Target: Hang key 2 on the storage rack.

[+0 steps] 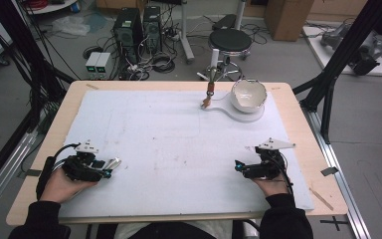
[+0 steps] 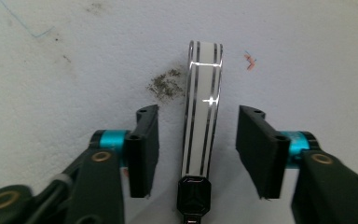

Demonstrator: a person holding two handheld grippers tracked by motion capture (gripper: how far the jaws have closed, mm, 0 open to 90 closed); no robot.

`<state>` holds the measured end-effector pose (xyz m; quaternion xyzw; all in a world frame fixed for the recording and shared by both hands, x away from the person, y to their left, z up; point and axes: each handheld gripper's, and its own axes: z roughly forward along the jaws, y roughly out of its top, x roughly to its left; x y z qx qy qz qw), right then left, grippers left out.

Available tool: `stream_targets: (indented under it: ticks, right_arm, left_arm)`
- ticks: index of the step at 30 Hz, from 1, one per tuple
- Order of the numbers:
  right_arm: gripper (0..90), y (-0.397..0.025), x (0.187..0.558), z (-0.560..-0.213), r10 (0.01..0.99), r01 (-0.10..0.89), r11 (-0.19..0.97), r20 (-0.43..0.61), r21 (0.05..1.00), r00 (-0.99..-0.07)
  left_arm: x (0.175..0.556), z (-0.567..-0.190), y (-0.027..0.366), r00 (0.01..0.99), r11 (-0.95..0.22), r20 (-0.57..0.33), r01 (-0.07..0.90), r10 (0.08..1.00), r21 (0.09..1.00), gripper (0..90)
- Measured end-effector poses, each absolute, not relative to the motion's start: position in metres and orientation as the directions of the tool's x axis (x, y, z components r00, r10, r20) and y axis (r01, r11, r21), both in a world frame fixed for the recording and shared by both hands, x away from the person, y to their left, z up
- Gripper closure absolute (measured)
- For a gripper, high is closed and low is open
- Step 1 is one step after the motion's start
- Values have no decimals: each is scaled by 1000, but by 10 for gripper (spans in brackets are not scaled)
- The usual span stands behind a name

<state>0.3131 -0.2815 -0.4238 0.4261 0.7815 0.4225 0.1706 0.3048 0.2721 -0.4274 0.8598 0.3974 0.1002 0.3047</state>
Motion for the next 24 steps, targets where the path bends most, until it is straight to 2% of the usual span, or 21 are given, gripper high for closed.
stream_targets:
  ticks: [3,4,6,8,12,24]
  right_arm:
    - [7,-281,313,-424,810,523,280,94,805,-579]
    - [7,-281,313,-424,810,523,281,93,805,-579]
    - [7,-282,313,-424,810,523,281,94,805,-579]
    - [6,-282,313,-424,810,523,282,93,804,-579]
    - [7,-281,313,-424,810,525,280,95,804,-578]
    - [7,-281,313,-424,813,524,281,91,804,-576]
  left_arm:
    - [304,-429,273,664,-500,-56,613,745,612,726]
    - [303,-430,274,672,-505,-47,598,739,623,742]
    - [302,-430,274,677,-511,-35,588,735,627,748]
    - [299,-429,272,692,-549,33,541,721,638,749]
    - [296,-426,271,693,-557,75,504,717,660,751]
    - [303,-393,268,709,-519,50,466,704,716,752]
